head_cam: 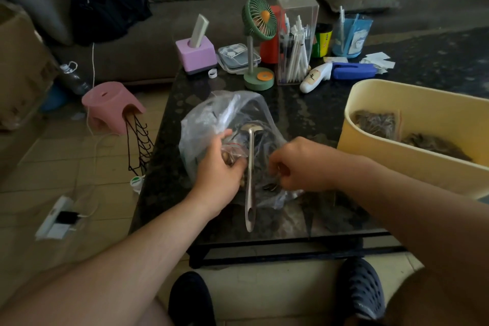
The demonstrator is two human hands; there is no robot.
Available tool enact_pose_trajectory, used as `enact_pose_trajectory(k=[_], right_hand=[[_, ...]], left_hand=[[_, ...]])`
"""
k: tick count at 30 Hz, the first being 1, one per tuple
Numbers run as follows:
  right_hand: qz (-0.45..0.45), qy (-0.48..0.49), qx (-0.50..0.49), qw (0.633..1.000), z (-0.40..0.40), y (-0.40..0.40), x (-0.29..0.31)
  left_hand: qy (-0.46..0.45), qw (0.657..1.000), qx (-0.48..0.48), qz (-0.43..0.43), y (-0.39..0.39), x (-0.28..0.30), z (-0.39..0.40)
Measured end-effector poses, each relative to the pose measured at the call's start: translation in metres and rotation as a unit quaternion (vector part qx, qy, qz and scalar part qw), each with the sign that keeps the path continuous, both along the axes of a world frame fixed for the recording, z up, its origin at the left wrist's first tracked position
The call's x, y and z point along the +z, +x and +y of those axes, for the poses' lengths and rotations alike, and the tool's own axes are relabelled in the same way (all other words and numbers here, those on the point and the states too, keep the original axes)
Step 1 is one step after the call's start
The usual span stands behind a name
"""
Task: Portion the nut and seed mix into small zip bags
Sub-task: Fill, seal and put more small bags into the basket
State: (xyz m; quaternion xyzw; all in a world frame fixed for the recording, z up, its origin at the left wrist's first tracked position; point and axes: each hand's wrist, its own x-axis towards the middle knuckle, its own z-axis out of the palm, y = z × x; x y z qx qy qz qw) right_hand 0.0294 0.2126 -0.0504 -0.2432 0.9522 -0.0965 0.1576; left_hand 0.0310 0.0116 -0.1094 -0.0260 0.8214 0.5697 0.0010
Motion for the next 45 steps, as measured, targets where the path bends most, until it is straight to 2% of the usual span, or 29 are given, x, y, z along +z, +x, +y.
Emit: enact_pose_trajectory(k=[3, 9, 13, 20, 27, 30, 33, 35, 37, 40, 42, 45], right_hand=[[-0.028, 0.034, 0.035, 0.998, 0.002, 0.007, -0.002], [0.043, 0.035, 0.059, 0.997, 0.001, 0.014, -0.016], [0.059, 0.014, 0.041, 0.997, -0.002, 0.013, -0.017], [0.071, 0.051, 0.07, 0.994, -0.017, 0.003, -0.025], [0.091, 0.077, 0.098, 0.988, -0.027, 0.002, -0.028], [0.061, 0.086, 0.086, 0.991, -0.03, 0.001, -0.029], [0.017, 0.058, 0.044, 0.997, -0.023, -0.002, -0.018], [0.035, 0.004, -0.014, 0.999, -0.014, -0.005, -0.005], [0.083, -0.092, -0.073, 0.99, -0.009, -0.008, 0.01], [0.148, -0.243, -0.112, 0.952, -0.016, -0.007, 0.024], [0.173, -0.257, -0.086, 0.947, -0.026, -0.006, 0.024], [0.176, -0.225, -0.062, 0.956, -0.037, -0.008, 0.017]], left_hand=[[-0.012, 1.0, 0.0, 0.001, 0.0, 0.001, 0.002], [-0.01, 1.0, -0.007, -0.003, -0.002, 0.0, 0.001], [-0.006, 1.0, -0.008, -0.006, -0.001, 0.0, 0.001], [0.002, 1.0, -0.012, -0.016, -0.001, 0.001, 0.002], [0.038, 0.996, -0.045, -0.071, -0.004, 0.009, -0.007], [0.039, 0.992, -0.069, -0.1, -0.009, 0.015, -0.016], [0.01, 0.99, -0.088, -0.105, -0.01, 0.017, -0.024], [-0.008, 0.992, -0.09, -0.088, -0.009, 0.018, -0.026], [-0.02, 0.994, -0.091, -0.062, -0.006, 0.021, -0.025], [-0.005, 0.994, -0.102, -0.031, 0.0, 0.024, -0.02], [-0.001, 0.994, -0.109, -0.014, 0.003, 0.025, -0.016], [0.009, 0.993, -0.115, -0.003, 0.003, 0.024, -0.015]])
